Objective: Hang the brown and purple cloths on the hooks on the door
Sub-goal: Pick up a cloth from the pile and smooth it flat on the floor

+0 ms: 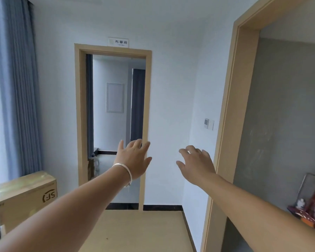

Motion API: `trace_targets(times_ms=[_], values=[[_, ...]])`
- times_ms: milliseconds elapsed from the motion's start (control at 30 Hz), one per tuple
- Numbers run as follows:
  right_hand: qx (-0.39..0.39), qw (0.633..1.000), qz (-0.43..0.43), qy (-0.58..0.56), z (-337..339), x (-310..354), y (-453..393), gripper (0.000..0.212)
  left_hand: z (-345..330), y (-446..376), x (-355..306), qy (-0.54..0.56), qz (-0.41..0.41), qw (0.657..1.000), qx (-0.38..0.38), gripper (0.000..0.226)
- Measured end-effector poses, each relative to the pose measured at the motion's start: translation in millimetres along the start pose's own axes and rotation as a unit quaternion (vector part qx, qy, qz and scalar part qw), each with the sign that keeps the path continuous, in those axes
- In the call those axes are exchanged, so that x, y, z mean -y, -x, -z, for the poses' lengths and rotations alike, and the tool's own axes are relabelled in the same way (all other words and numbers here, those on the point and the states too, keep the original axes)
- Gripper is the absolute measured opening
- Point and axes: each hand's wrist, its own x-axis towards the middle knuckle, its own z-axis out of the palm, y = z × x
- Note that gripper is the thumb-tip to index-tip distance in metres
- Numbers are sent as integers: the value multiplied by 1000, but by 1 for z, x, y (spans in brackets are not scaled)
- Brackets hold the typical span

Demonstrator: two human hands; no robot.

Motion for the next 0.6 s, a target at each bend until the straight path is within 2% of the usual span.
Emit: trace_targets(times_ms=[267,600], values=[[2,1000,-8,-13,-56,-30,-72,47,-72,-74,-4,6,-15,1000,17,53],[-23,999,-2,-44,-144,-104,-206,50,-152,-204,-12,-41,19,999,28,52]])
